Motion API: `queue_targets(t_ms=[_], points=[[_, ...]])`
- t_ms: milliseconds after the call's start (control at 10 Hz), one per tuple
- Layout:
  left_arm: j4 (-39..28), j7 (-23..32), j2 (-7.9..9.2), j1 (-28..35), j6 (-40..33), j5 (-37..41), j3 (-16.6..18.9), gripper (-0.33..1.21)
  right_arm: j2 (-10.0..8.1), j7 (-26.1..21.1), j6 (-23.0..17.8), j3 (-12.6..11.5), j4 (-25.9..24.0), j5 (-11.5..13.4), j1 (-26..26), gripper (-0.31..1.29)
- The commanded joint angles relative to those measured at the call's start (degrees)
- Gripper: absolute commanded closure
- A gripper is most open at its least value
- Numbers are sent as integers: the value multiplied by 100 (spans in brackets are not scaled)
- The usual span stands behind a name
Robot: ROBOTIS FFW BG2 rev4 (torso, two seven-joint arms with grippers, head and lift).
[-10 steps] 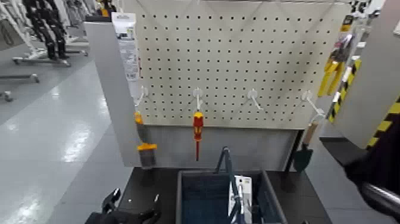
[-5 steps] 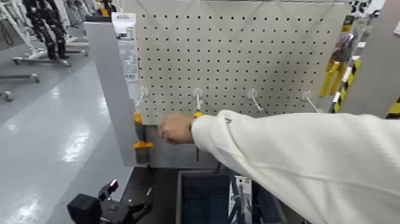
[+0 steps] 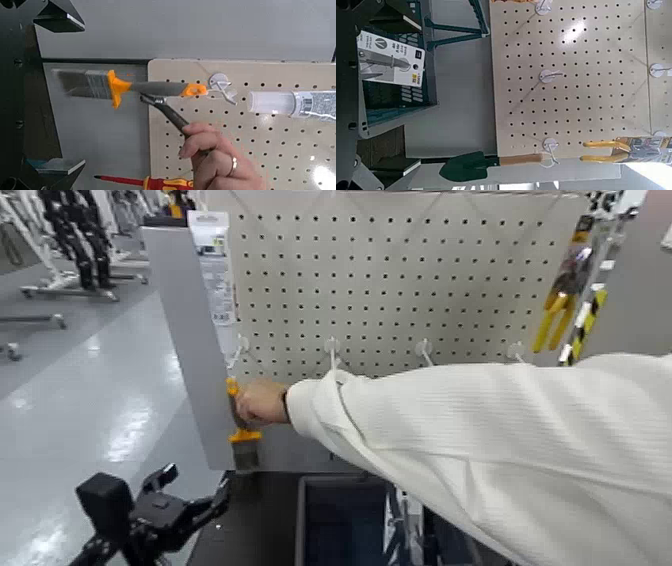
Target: Put the yellow paint brush into the crate.
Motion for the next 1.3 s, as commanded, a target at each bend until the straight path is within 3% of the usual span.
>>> queue_targets(t_ms=[100, 500, 1300], points=[[136, -279, 288, -366, 273, 133, 2, 11, 0, 16, 14, 5, 9, -15, -9, 13], [575, -886, 605, -1043, 607, 133, -77, 11, 0, 34, 40, 14, 9, -32, -17, 13], [1806, -1870, 1176, -2432, 888, 335, -772, 11, -18, 60, 5, 49, 70, -103, -70, 13]])
